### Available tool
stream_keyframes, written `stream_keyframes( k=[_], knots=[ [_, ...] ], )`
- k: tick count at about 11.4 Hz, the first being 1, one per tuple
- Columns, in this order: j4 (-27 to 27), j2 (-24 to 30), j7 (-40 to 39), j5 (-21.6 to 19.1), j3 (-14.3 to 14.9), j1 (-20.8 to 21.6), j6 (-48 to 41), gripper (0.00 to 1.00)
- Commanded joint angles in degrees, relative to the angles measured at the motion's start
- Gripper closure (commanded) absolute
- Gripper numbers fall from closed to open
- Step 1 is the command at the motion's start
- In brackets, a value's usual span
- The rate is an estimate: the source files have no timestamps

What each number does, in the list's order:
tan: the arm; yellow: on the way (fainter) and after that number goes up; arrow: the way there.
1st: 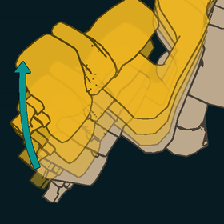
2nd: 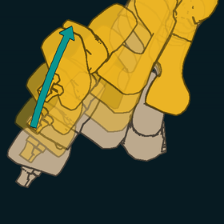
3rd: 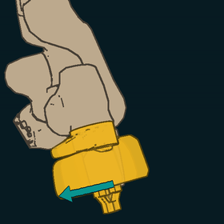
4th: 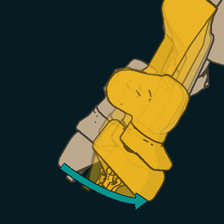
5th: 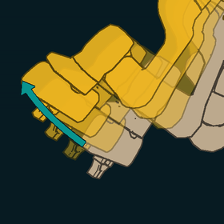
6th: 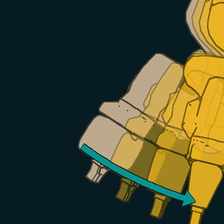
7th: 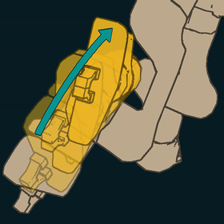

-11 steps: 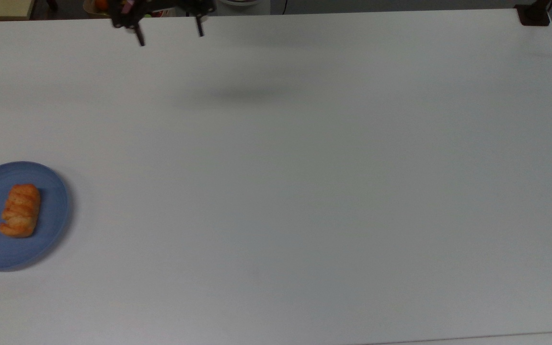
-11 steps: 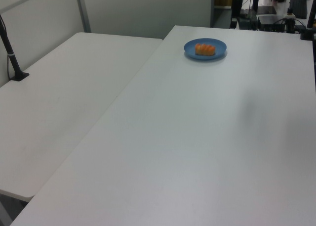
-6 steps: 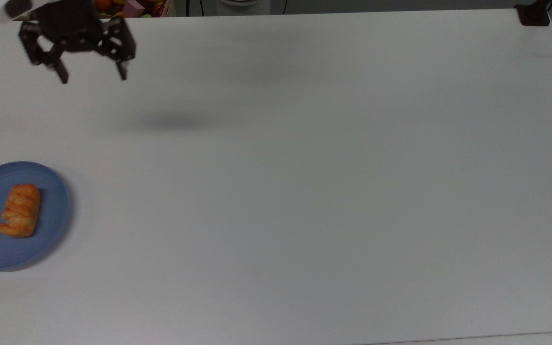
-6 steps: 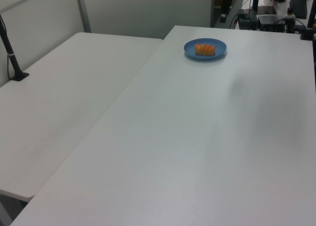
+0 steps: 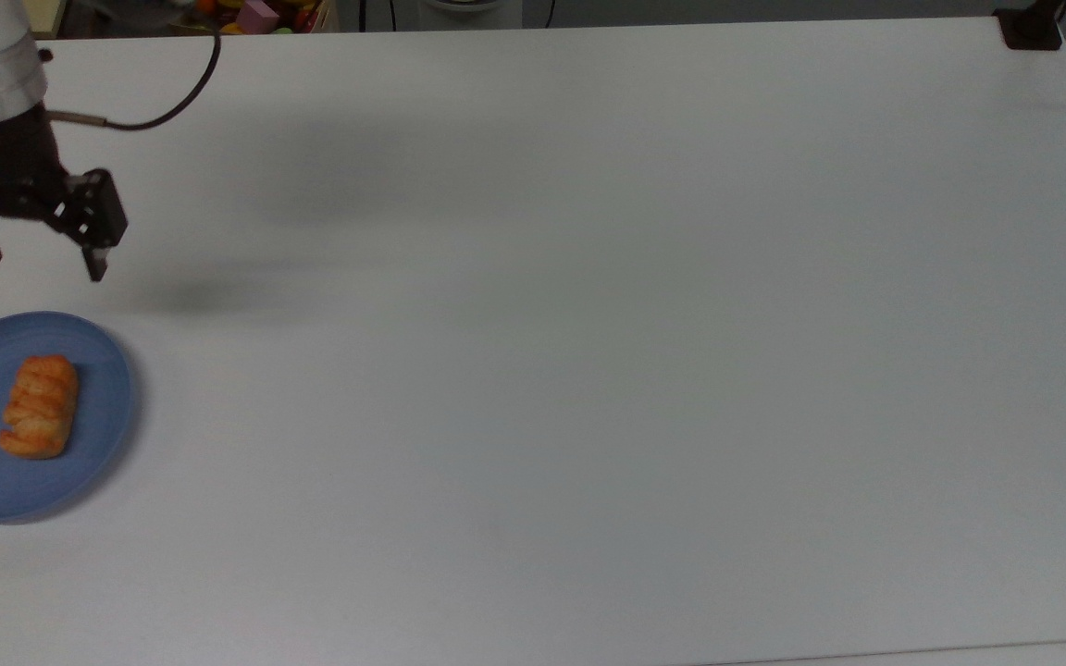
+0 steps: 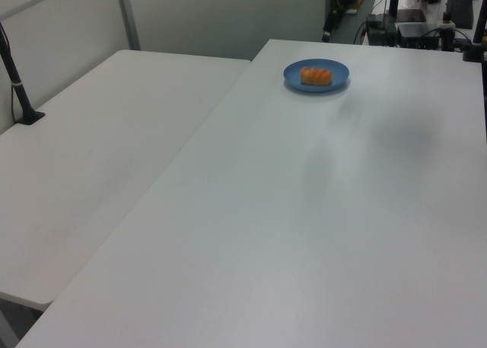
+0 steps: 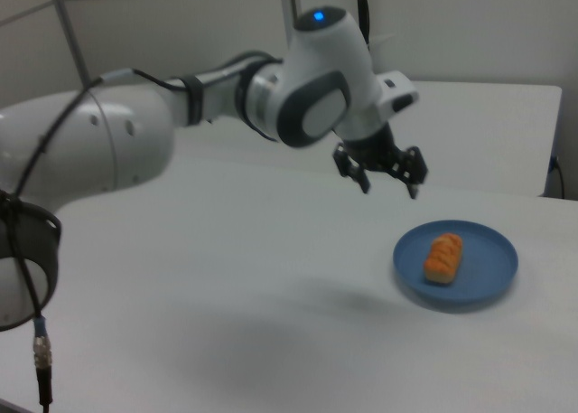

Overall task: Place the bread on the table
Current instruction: 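Move the open gripper over the bread roll on the blue plate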

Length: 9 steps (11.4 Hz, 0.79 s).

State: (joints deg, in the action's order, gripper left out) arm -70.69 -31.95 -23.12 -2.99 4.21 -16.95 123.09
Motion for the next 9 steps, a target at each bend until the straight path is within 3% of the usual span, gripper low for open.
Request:
stream_keyframes(
  k=[1,7,9],
  knots=[
    [1.9,-5.3,-0.5,-0.3,-0.3,-1.5,8.3,0.07],
    [1.7,-13.9,-0.1,-2.0,-0.8,-3.2,24.5,0.05],
    [1.7,-15.2,-0.2,-2.0,-0.8,-3.2,25.2,0.03]
  ],
)
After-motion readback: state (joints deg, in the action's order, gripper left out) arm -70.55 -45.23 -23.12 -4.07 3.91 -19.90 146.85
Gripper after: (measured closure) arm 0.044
